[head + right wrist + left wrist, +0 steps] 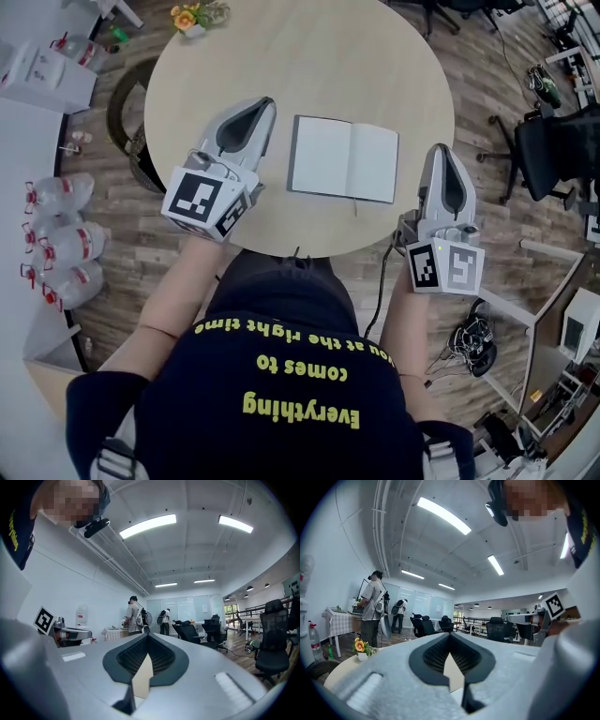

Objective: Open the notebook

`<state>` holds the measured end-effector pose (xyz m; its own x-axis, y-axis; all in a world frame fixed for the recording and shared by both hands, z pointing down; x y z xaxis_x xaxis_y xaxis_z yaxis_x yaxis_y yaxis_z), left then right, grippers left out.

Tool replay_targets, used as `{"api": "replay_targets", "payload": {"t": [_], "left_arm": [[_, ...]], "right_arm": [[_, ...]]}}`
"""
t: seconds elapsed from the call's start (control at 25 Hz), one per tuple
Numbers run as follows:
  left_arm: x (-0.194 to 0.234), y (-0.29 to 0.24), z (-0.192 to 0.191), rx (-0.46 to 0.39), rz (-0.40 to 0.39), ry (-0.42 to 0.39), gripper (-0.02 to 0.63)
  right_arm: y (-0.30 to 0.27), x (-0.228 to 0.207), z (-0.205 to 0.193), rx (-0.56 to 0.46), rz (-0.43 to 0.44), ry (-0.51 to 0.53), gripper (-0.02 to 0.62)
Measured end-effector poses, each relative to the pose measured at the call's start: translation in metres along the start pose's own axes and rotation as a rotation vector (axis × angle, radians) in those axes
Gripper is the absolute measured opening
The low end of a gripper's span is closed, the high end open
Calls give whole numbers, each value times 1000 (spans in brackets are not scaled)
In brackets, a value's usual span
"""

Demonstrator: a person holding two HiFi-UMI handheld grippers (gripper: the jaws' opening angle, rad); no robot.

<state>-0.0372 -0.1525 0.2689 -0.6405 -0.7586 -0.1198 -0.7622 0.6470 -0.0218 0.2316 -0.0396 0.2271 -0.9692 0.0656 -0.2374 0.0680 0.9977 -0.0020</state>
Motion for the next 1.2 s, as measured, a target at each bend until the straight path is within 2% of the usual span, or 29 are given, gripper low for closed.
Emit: {"api": "replay_targets", "payload": {"t": [0.4,1.2], "left_arm": [[0,4,12,-35,11,-26,3],[4,10,16,-43,18,-28,3]], "right_arm": [[0,18,1,-3,31,39,12],[-15,38,-2,2,70,43,12]]}}
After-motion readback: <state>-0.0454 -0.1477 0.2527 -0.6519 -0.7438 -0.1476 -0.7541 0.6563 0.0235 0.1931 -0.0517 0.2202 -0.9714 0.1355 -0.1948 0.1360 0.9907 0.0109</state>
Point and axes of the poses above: the fingertips, and each gripper's own axes: y backward along the fingers, x to its left, z out of its top, the point moved 7 cm from there along y, backward along the fingers, and after that the axes turned 13 degrees about -y, right-handed, at the moved point
